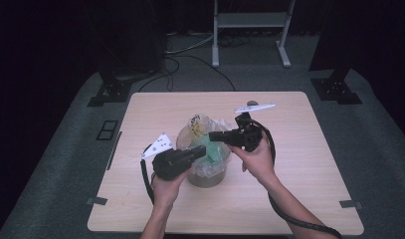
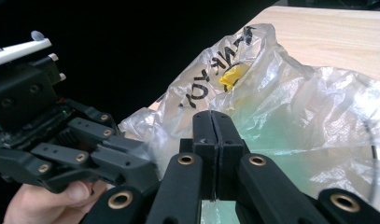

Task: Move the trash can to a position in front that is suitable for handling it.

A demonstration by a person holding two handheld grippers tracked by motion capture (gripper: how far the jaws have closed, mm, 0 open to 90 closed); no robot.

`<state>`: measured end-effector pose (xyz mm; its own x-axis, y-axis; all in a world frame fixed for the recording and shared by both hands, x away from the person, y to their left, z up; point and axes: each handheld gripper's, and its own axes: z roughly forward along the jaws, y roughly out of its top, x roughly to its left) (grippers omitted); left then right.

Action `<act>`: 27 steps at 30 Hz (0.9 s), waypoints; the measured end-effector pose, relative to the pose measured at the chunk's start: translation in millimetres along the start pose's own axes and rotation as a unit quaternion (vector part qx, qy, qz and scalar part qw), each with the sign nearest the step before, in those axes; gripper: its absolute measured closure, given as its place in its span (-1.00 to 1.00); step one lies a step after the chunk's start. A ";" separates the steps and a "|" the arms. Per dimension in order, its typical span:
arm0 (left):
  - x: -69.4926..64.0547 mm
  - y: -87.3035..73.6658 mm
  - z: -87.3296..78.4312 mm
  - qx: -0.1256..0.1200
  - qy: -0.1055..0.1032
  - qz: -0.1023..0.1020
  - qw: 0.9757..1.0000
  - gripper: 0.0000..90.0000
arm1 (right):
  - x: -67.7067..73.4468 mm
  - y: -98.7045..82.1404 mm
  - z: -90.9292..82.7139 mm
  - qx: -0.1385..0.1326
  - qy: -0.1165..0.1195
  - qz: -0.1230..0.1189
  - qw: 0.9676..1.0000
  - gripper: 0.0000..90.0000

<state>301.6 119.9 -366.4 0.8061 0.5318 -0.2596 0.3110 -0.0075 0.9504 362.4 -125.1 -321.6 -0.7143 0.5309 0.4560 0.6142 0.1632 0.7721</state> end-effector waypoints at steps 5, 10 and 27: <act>-1.2 -0.7 3.0 0.004 0.001 0.003 1.000 0.94 | -3.8 -1.3 0.9 0.001 0.012 0.017 1.000 0.94; -1.4 -1.0 3.9 0.004 -0.004 -0.002 1.000 0.94 | -5.4 -0.6 2.4 0.003 0.025 0.030 0.999 0.75; -5.3 -0.4 9.3 0.015 -0.008 0.006 1.000 0.92 | 1.8 5.2 11.5 0.026 0.029 0.034 0.999 0.37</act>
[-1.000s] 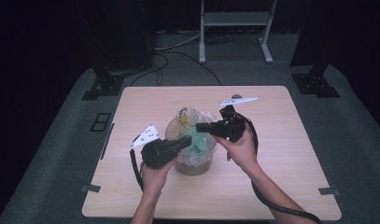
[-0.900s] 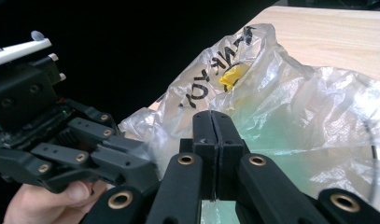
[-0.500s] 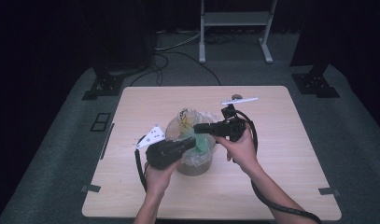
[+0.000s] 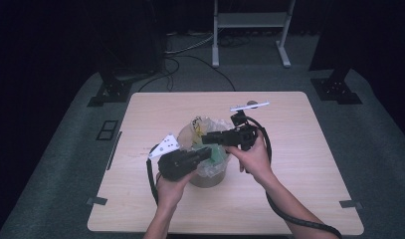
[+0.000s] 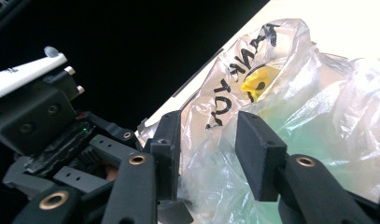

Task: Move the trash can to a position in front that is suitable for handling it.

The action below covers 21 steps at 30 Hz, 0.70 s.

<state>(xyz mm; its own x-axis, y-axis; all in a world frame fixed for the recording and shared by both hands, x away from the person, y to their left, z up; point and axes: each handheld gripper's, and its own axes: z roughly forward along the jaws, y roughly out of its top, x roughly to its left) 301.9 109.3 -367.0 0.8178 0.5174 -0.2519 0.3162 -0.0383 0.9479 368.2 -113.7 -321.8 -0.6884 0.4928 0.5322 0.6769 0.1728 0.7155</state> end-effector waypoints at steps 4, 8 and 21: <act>-0.7 0.4 -0.2 0.000 0.000 0.001 1.000 0.89 | 2.6 0.0 2.3 0.003 -0.012 -0.007 1.000 0.51; -0.2 0.3 0.3 0.004 -0.001 -0.002 1.000 0.81 | 1.6 0.4 3.2 0.004 -0.026 -0.010 1.000 0.76; 2.2 6.2 -5.7 0.005 -0.013 -0.021 1.000 0.34 | -10.5 -3.3 0.8 0.002 -0.026 -0.005 1.000 0.99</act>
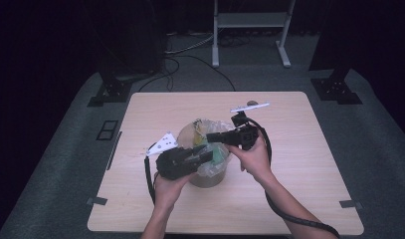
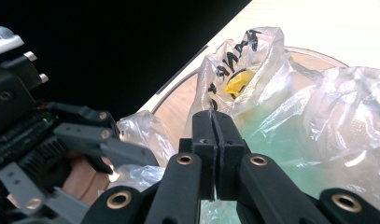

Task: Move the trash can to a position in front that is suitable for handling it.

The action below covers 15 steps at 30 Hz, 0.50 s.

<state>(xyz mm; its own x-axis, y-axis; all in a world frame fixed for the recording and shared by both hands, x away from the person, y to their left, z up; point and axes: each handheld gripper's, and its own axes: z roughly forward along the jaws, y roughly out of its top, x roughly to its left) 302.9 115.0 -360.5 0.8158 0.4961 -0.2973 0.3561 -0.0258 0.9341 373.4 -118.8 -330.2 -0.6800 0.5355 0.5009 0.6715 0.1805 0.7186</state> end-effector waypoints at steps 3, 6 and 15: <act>1.0 2.3 -3.4 -0.003 0.002 -0.002 1.000 0.23 | -2.3 -1.1 -1.5 -0.001 0.001 0.002 1.000 0.99; 2.9 4.4 -7.3 -0.007 0.006 -0.007 1.000 0.11 | -4.2 -2.0 -3.5 -0.004 0.006 0.005 1.000 0.99; 12.5 7.6 -18.4 -0.016 0.023 -0.027 0.999 -0.23 | -8.7 -4.2 -9.1 -0.008 0.019 0.010 1.000 1.00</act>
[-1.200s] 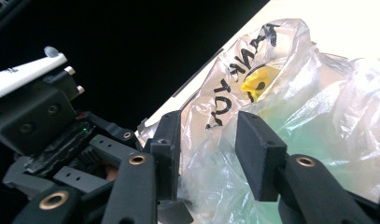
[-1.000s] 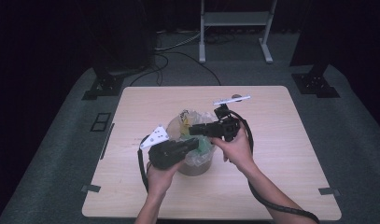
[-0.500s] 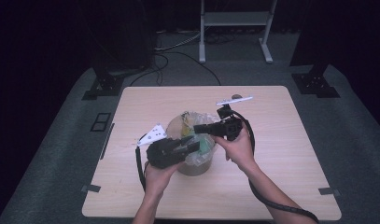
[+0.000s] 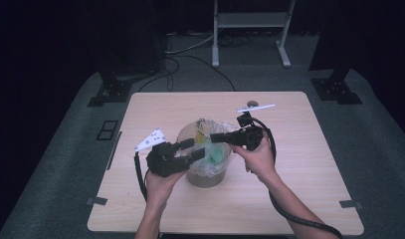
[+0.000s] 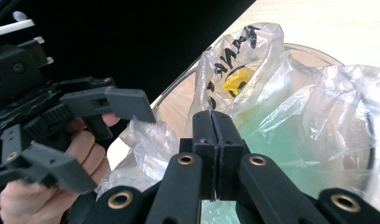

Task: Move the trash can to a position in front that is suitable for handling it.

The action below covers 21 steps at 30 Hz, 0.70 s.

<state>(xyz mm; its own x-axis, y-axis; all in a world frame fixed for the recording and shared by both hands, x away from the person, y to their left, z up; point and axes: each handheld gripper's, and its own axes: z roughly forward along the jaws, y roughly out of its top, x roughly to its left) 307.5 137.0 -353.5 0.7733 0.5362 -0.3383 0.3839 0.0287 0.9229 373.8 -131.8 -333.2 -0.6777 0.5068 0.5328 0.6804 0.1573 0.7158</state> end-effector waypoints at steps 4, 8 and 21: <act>5.1 0.8 -4.2 -0.002 0.007 -0.013 1.000 -0.35 | -1.2 0.1 -5.1 -0.006 0.007 0.003 1.000 1.00; 8.4 2.7 -10.3 -0.010 0.013 -0.018 1.000 -0.41 | -1.3 1.2 -10.1 -0.012 0.011 0.004 1.000 1.00; 14.0 6.1 -22.7 -0.022 0.021 -0.023 0.999 -0.47 | -4.5 6.3 -24.9 -0.030 0.015 0.007 0.999 1.00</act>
<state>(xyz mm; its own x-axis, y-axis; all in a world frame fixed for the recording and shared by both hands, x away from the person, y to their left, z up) 309.2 163.8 -348.5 0.7337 0.5678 -0.3732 0.3946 0.0910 0.9143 374.2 -154.2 -319.8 -0.6766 0.4835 0.5554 0.6723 0.0980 0.7338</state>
